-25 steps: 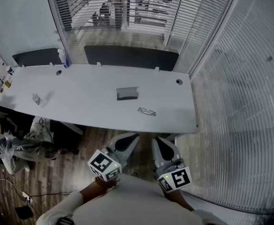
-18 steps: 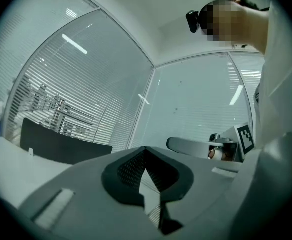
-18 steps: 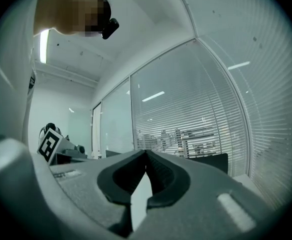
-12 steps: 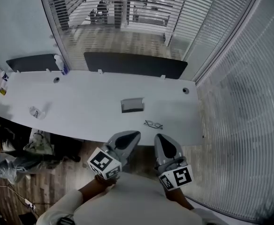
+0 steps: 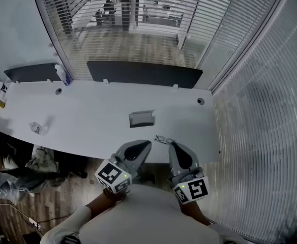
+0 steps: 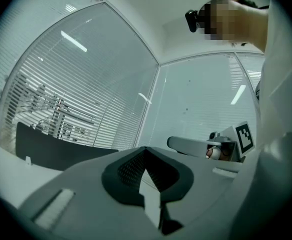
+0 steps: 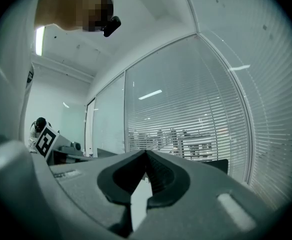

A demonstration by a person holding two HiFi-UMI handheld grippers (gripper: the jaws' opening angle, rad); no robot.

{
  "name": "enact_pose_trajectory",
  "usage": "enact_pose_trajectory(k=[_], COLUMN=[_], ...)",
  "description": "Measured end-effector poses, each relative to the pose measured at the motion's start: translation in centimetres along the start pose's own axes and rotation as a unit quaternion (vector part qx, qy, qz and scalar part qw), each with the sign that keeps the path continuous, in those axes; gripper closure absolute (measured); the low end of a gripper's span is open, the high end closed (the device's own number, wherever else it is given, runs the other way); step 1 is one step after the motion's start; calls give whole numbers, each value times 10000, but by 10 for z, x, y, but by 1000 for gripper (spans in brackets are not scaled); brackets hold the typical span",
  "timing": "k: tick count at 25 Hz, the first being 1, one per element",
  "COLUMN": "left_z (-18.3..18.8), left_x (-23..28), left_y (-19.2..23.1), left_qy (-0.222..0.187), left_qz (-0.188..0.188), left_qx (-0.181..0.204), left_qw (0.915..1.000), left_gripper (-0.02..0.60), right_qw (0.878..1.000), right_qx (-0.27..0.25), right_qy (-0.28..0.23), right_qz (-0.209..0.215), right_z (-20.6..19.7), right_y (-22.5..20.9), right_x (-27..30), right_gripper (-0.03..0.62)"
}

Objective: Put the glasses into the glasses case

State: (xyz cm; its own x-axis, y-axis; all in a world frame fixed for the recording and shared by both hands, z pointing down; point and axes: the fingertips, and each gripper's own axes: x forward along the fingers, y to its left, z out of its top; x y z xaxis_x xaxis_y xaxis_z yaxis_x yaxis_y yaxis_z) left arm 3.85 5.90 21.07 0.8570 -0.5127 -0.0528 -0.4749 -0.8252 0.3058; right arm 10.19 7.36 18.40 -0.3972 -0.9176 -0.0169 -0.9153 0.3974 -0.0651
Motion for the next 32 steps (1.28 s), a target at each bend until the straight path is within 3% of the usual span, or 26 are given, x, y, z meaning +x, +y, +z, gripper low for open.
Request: enact_pose_trajectory(k=[9, 18, 24, 32], left_z=[-2, -42, -92, -99], left_x=[16, 9, 2, 8], left_y=[15, 21, 35, 33], left_qy=[176, 664, 956, 1139], left_qz=[31, 206, 446, 428], left_qx=[-133, -716, -1069, -1171], left_qw=[9998, 9950, 9887, 9856], left_gripper=[584, 584, 584, 584], right_qw=[9997, 9948, 9880, 9855], right_qx=[173, 562, 849, 876], right_qy=[173, 851, 1291, 1448], right_qz=[13, -39, -90, -104], right_z=[-14, -54, -94, -109], right_y=[-12, -10, -14, -15], right_x=[18, 12, 1, -3], right_gripper=[592, 592, 592, 592])
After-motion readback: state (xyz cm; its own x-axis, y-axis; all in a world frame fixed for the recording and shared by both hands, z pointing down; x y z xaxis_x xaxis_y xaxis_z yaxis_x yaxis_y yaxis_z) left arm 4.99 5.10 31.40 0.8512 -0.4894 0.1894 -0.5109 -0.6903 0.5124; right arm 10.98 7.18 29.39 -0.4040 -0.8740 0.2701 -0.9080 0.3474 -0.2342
